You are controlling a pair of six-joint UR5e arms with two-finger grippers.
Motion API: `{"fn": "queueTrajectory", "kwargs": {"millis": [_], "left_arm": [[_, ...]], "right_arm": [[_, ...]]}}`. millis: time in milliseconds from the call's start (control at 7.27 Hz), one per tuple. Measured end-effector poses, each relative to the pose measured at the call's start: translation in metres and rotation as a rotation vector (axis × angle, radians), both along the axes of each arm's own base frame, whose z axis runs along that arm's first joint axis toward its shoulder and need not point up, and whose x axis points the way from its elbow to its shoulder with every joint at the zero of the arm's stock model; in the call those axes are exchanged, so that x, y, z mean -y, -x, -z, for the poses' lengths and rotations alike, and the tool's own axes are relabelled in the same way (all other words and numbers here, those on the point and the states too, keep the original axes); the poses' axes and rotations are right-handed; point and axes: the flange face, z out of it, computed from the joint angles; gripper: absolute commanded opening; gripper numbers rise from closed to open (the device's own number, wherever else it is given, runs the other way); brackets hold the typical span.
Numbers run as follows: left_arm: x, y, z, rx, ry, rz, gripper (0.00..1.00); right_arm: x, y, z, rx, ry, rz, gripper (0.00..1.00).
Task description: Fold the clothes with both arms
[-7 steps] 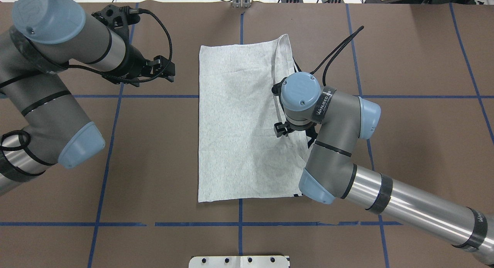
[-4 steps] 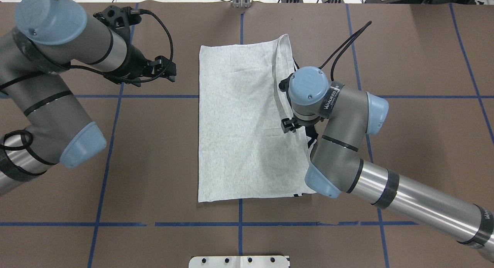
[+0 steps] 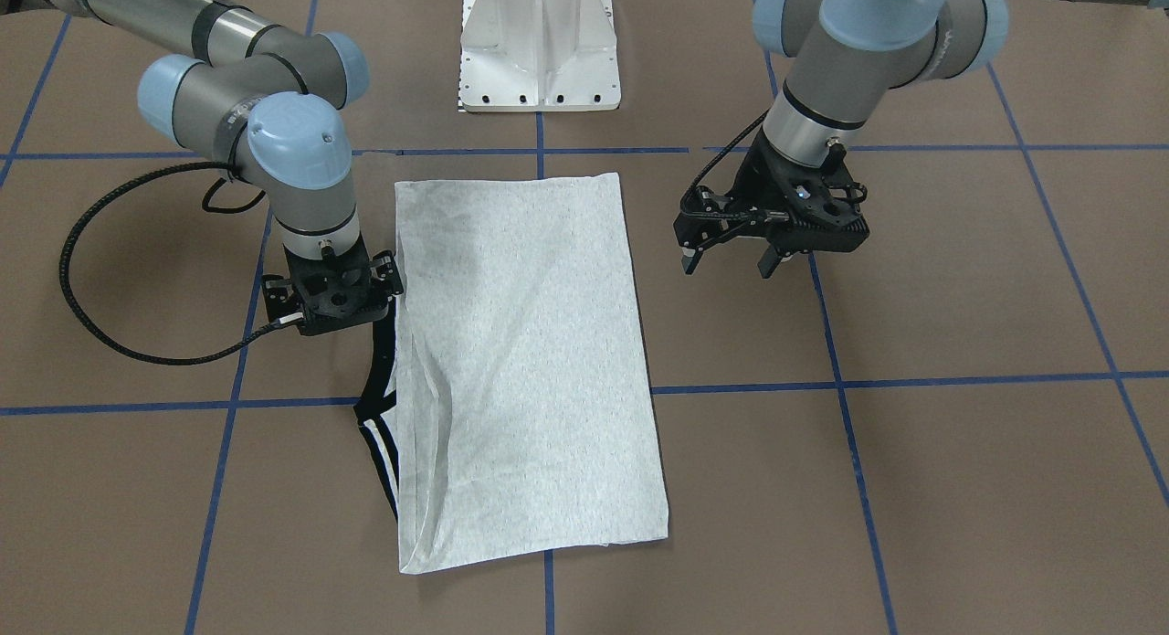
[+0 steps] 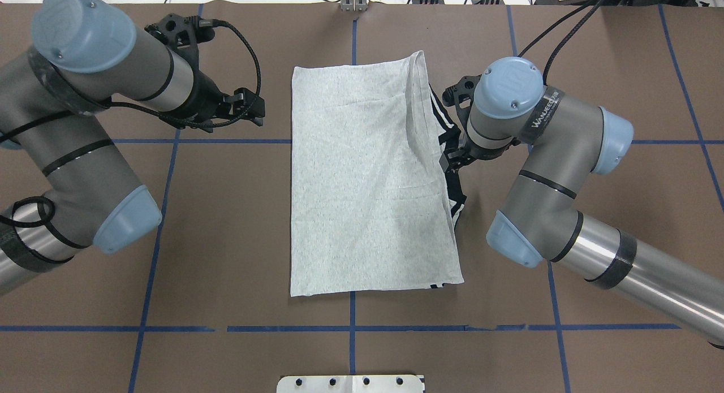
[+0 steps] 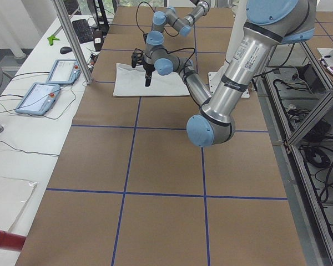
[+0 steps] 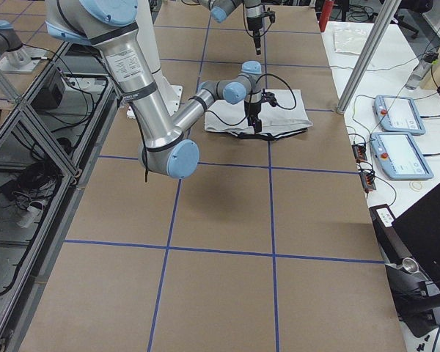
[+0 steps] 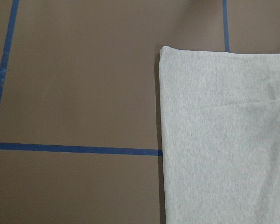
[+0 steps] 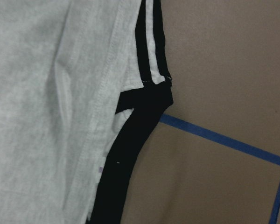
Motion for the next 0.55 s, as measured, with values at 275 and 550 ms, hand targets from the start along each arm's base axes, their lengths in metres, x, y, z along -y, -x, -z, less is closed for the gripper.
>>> {"fn": "queueTrajectory", "kwargs": {"millis": [275, 550], "left_arm": [[-0.028, -0.033, 0.005, -0.054, 0.046, 0.02, 1.0], [-0.04, -0.046, 0.009, -0.074, 0.05, 0.058, 1.0]], "right_arm": [[-0.004, -0.01, 0.036, 0.08, -0.024, 0.005, 1.0], [0.019, 0.02, 0.051, 0.096, -0.03, 0.004, 1.0]]}}
